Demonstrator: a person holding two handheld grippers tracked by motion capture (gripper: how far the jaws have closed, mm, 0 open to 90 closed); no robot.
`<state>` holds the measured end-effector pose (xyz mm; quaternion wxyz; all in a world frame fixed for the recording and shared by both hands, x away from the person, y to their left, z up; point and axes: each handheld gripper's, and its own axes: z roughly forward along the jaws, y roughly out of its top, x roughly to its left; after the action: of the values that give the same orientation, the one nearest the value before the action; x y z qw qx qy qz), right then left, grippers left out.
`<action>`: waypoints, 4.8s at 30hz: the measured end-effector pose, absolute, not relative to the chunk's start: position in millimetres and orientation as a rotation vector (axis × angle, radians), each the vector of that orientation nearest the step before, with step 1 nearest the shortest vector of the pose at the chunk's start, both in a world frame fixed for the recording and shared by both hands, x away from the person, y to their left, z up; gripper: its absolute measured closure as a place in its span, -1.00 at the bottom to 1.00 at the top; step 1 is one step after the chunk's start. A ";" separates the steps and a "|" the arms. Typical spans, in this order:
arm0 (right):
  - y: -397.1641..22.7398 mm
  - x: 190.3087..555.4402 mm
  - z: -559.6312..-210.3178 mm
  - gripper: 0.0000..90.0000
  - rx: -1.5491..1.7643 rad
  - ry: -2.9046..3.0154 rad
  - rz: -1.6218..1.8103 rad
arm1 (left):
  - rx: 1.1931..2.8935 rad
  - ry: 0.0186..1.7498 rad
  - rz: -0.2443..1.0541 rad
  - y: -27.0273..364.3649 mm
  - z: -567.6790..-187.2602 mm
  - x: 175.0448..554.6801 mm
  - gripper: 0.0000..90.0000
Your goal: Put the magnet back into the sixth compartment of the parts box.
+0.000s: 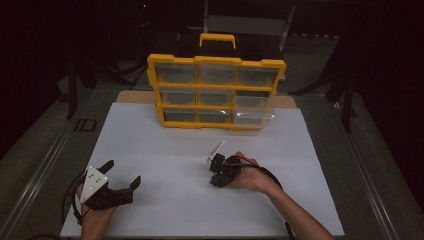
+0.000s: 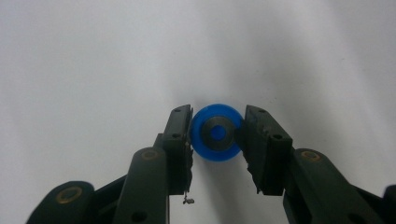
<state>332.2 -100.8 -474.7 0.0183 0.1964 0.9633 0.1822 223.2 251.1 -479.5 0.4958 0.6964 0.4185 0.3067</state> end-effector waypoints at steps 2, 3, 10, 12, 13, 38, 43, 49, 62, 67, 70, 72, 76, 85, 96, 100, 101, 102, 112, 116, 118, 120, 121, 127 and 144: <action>-102.0 332.5 -472.7 0.41 0.630 2.990 0.574 | 1.687 1.014 0.745 251.1 -479.5 223.1 -1.00; -102.5 332.5 -471.7 0.41 0.640 2.989 0.580 | 1.687 1.014 0.745 251.2 -479.5 223.1 -1.00; -105.5 334.0 -465.0 0.41 0.667 2.978 0.609 | 1.688 1.017 0.745 251.4 -479.4 223.1 -1.00; -106.2 334.4 -462.6 0.41 0.664 2.971 0.614 | 1.688 1.017 0.746 251.4 -479.4 223.1 -1.00; -106.5 334.4 -461.3 0.41 0.676 2.969 0.622 | 1.689 1.018 0.747 251.4 -479.5 223.2 -1.00; -115.2 341.2 -441.6 0.41 0.793 2.905 0.706 | 1.691 1.022 0.749 251.1 -479.8 223.5 -1.00; -118.9 343.0 -436.4 0.41 0.819 2.886 0.727 | 1.693 1.022 0.748 250.8 -480.1 223.9 -1.00; -122.7 345.3 -430.4 0.41 0.842 2.869 0.743 | 1.693 1.023 0.750 250.7 -480.2 224.1 -1.00; -130.0 348.8 -420.6 0.41 0.883 2.849 0.744 | 1.692 1.024 0.747 250.5 -480.4 224.3 -1.00; -132.3 350.5 -416.5 0.41 0.909 2.835 0.758 | 1.692 1.023 0.749 250.8 -480.2 224.0 -1.00; -133.4 351.3 -415.1 0.41 0.912 2.831 0.759 | 1.693 1.023 0.750 250.9 -480.1 224.0 -1.00; -134.1 352.0 -414.5 0.41 0.913 2.831 0.758 | 1.692 1.022 0.750 251.2 -480.0 223.9 -1.00; -135.9 353.8 -412.9 0.41 0.920 2.827 0.749 | 1.691 1.023 0.751 251.3 -479.9 223.7 -1.00; -141.2 360.2 -406.6 0.41 0.947 2.816 0.736 | 1.691 1.022 0.751 251.4 -479.7 223.6 -1.00; -147.0 366.6 -400.1 0.41 0.976 2.793 0.728 | 1.690 1.023 0.751 251.5 -479.6 223.4 -1.00; -147.5 368.5 -396.8 0.41 0.987 2.785 0.724 | 1.691 1.023 0.752 251.4 -479.6 223.4 -1.00; -147.8 369.1 -395.7 0.41 0.988 2.782 0.723 | 1.690 1.023 0.751 251.5 -479.7 223.4 -1.00; -148.1 369.7 -394.1 0.41 0.992 2.781 0.725 | 1.690 1.023 0.750 251.6 -479.7 223.5 -1.00; -150.2 374.5 -383.0 0.41 0.999 2.764 0.723 | 1.688 1.025 0.752 251.9 -479.6 223.4 -1.00; -151.9 377.6 -379.9 0.41 1.007 2.756 0.725 | 1.688 1.027 0.751 252.0 -479.8 223.6 -1.00; -153.0 380.0 -376.9 0.41 1.014 2.749 0.725 | 1.690 1.025 0.751 251.8 -479.9 223.8 -1.00; -153.5 381.3 -375.1 0.41 1.018 2.745 0.721 | 1.692 1.025 0.752 251.9 -479.9 223.9 -1.00; -153.8 382.0 -374.2 0.41 1.018 2.745 0.720 | 1.692 1.025 0.751 251.9 -480.0 223.9 -1.00; -156.1 386.3 -369.1 0.41 1.029 2.734 0.712 | 1.691 1.024 0.749 251.5 -480.2 224.2 -1.00; -159.6 402.1 -351.2 0.41 1.092 2.702 0.693 | 1.692 1.025 0.750 252.4 -479.8 223.8 -1.00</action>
<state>402.1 -159.6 -351.2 0.0726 0.3636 0.8996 0.2308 223.8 252.4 -479.8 0.4907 0.6968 0.4221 0.3090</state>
